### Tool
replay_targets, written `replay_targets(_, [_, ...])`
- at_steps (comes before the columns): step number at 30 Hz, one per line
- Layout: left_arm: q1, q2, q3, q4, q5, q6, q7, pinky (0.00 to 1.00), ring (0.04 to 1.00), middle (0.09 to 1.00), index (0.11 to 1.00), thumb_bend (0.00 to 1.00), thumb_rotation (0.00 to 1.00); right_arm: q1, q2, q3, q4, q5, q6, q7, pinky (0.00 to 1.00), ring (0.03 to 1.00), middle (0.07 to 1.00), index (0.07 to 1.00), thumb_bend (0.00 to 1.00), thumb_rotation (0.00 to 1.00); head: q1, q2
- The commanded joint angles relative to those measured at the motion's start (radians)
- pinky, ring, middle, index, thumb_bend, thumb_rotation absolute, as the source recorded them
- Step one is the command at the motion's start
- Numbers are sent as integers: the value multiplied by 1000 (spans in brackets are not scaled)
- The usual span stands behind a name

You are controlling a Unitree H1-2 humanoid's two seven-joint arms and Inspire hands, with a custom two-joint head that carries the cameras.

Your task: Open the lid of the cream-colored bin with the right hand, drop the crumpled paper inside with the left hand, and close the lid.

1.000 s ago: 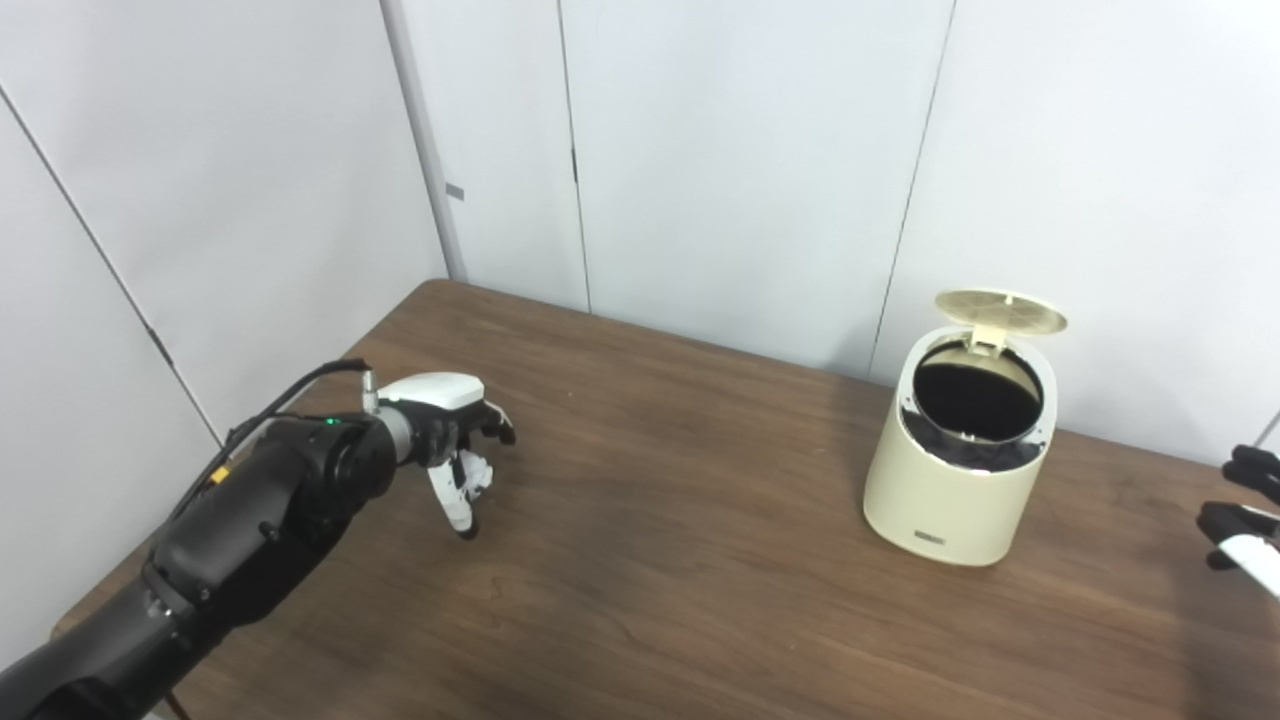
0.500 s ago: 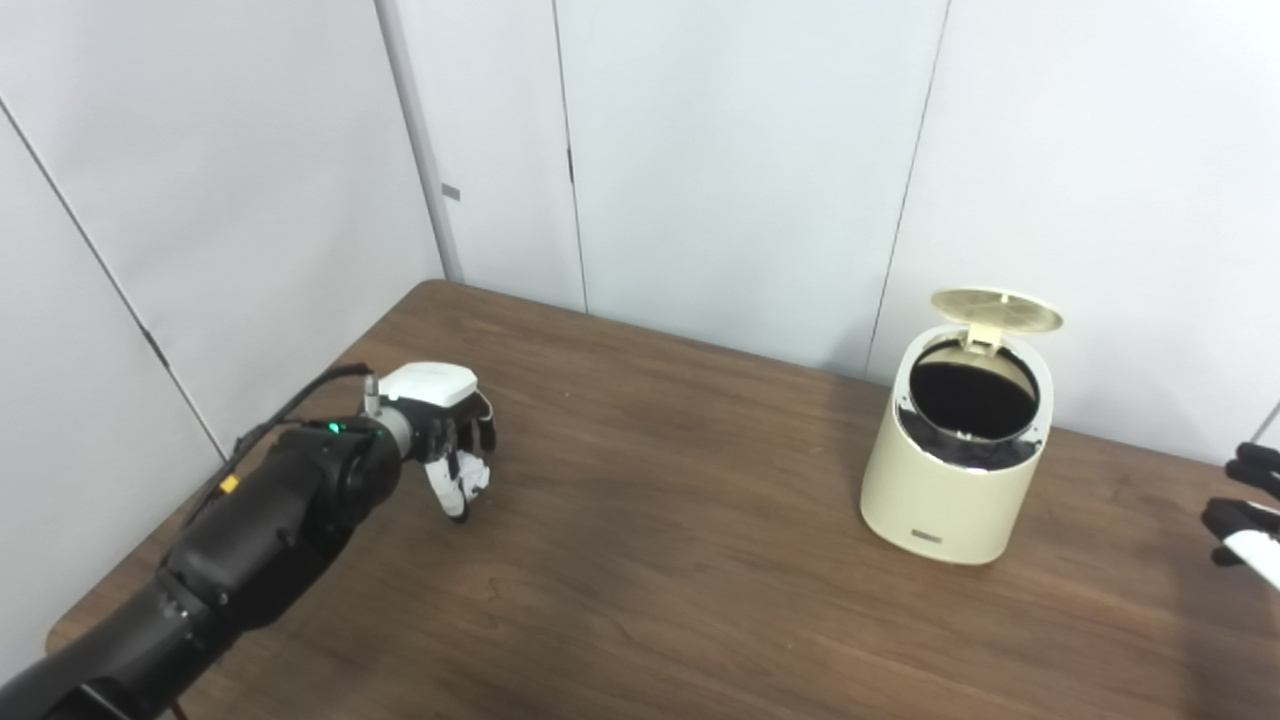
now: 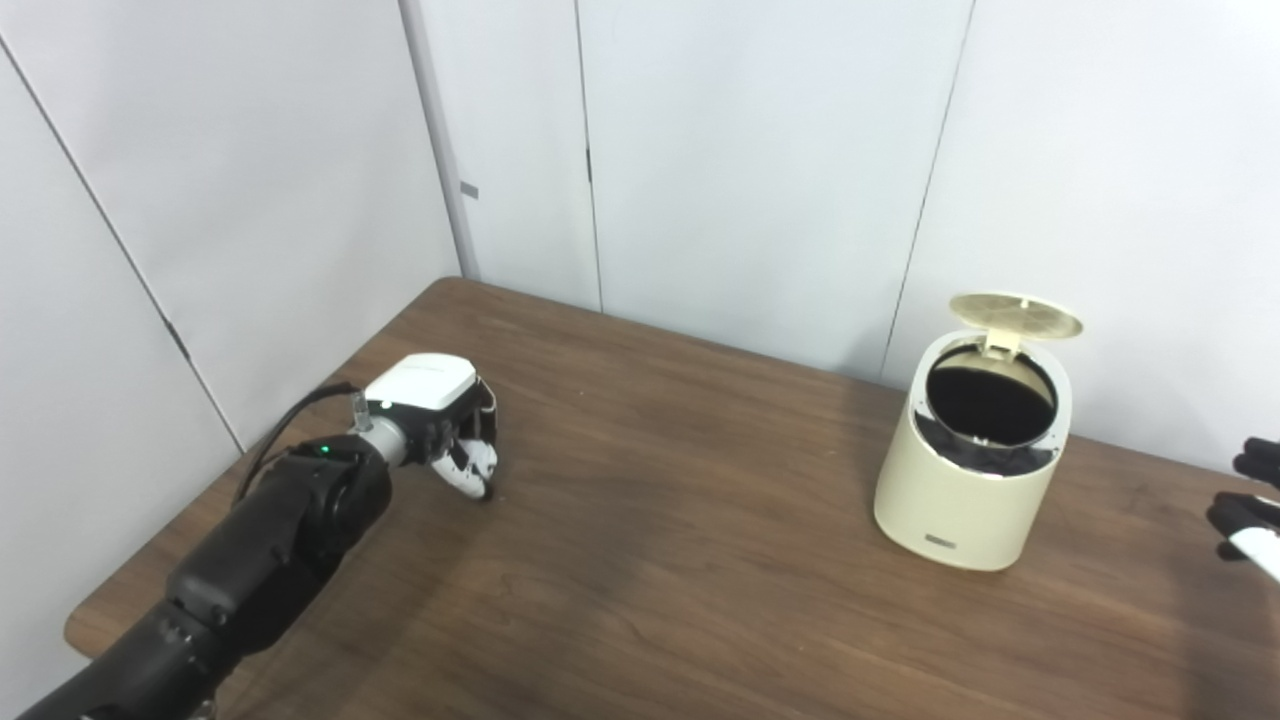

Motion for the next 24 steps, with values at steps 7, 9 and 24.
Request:
replay_targets(7, [-21,0,19,-44,-55,-3,4,398,424,469,517,503,0,-44,-7,-9,-23,2,-21,-7,461,691,792,766,825,438,-20,5])
replay_targets(9, [-19,-15,30,-77,-82,-11,16,415,429,472,514,503,0,-46,-1,-8,-22,3,-20,-10,461,693,794,765,820,432,-33,4])
replay_targets(24, [-119,-193,1,-374,-69,134,-52,353,402,452,540,499,0,-51,20,1,-18,-5,-39,-12,620,782,883,845,644,315,-83,-5])
